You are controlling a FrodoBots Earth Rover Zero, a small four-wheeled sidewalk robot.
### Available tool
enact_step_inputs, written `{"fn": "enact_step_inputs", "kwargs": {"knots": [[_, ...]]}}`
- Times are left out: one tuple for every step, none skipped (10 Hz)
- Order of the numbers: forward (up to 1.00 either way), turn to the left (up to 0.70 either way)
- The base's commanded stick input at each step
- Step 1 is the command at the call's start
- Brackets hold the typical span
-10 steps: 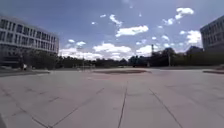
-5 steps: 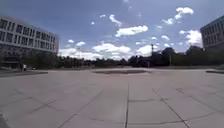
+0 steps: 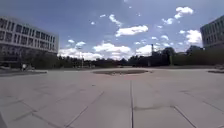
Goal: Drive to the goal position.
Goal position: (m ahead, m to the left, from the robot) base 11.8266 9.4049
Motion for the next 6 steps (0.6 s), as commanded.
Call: {"fn": "enact_step_inputs", "kwargs": {"knots": [[0.7,0.31],[0.7,0.01],[0.7,0.06],[0.7,0.0],[0.7,0.0],[0.7,0.0]]}}
